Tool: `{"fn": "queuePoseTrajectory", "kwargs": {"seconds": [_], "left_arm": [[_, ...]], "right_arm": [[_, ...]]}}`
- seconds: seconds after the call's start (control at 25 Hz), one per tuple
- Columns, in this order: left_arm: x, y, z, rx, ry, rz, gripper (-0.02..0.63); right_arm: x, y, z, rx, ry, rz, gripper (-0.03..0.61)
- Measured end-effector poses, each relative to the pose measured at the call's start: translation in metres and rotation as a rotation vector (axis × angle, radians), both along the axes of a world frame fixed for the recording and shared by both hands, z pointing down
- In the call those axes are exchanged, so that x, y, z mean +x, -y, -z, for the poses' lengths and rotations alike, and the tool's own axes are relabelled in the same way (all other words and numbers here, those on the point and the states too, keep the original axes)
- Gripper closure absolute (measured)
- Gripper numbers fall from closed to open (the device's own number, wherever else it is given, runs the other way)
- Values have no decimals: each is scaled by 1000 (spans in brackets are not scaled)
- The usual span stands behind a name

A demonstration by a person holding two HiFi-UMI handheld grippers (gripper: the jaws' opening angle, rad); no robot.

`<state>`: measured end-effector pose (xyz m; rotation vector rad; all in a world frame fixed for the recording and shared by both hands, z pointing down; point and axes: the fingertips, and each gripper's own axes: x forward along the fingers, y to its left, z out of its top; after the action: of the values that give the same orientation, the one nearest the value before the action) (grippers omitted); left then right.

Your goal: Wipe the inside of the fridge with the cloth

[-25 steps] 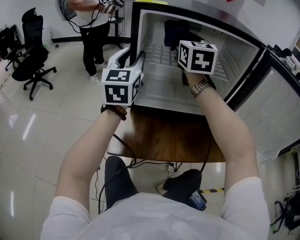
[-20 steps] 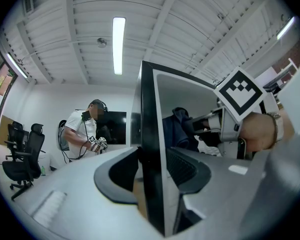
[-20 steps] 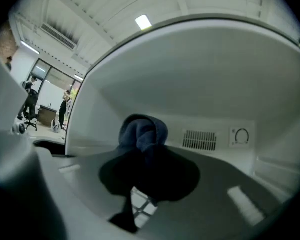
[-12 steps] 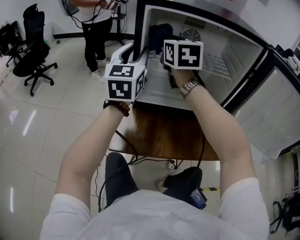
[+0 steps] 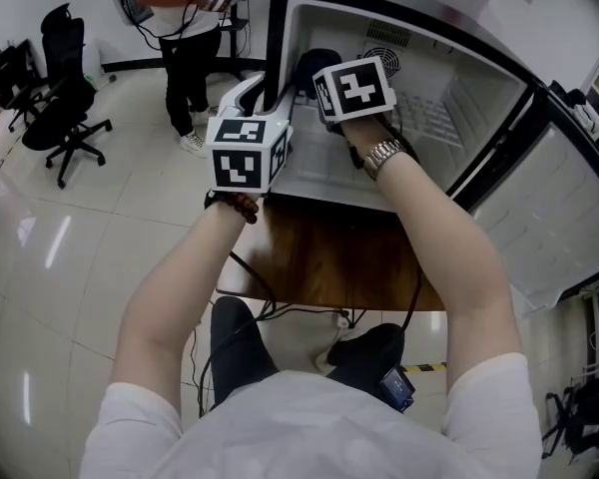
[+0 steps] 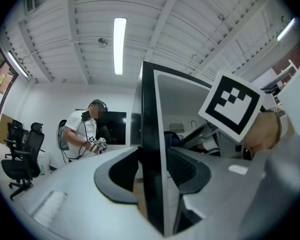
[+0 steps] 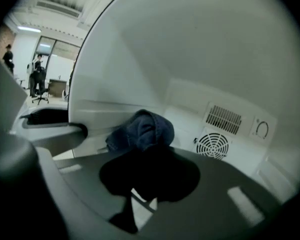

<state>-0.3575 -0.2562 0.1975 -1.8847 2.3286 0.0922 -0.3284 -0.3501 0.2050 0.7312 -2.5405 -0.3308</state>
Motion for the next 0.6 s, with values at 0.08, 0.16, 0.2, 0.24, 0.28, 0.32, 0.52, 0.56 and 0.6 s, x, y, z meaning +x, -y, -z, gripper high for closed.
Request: {"fn": "queuePoseTrajectory", "kwargs": {"seconds": [0.08,0.16,0.2,0.24,0.28,0.32,0.52,0.56,0.6], "left_arm": [[0,0,0,1,0,1,465],[0,-1,0,2,-1,1,465],[0,-1,0,2,-1,1,465],[0,-1,0,3,-1,1,465],[0,0,0,3,-1,1,465],[0,0,0,3,-1,0,465],[0,0,0,3,-3,-1,465],[0,0,0,3,-3,-1,465],[0,0,0,3,-2,0,465]], "right_arm": [[4,1,-3,51,-76,-1,515],[6,0,-1,107,-121,7,515],[5,-1,1,138,-133,20,515],[5,-2,3,164,-141,32,515],[5,-2,4,181,-147,37,515],[8,-1,4,190,-152,35,515],[31,13,1,181,-160,-26,515],[32,14,3,184,-152,-20,515],[36,17,3,183,-148,-26,515]]}}
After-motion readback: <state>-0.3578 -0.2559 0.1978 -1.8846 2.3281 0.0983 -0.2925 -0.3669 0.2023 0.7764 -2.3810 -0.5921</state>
